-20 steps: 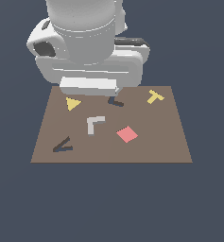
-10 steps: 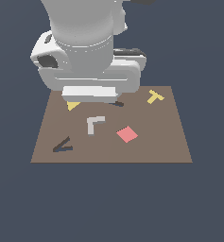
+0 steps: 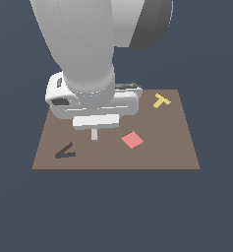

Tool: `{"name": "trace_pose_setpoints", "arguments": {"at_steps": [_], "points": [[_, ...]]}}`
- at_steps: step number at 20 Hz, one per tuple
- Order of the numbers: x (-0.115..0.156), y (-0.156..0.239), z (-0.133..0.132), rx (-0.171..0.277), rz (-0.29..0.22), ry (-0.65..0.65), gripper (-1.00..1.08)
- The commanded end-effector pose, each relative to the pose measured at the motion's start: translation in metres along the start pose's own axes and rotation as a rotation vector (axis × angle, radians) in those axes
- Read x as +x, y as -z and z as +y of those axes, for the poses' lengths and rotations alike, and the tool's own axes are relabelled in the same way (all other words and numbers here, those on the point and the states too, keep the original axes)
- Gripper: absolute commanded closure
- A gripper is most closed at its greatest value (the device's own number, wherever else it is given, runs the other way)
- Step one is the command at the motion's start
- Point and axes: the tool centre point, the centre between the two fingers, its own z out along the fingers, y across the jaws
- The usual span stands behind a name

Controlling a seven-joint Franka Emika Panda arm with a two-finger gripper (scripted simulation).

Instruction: Insert a designated object into the corresponding slot on a board.

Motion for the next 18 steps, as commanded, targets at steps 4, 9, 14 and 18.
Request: {"name": "trace_pose_setpoints", "arguments": {"at_steps": [4, 9, 14, 18], "points": [[0.01, -0.026, 0.002, -0.001, 0.002, 0.048, -0.92], [0.014, -0.036, 0.003, -0.002, 0.002, 0.066, -0.92], [0.014, -0.035, 0.003, -0.002, 0.002, 0.066, -0.92], [0.014, -0.039, 0.003, -0.002, 0.001, 0.066, -0.92]]}}
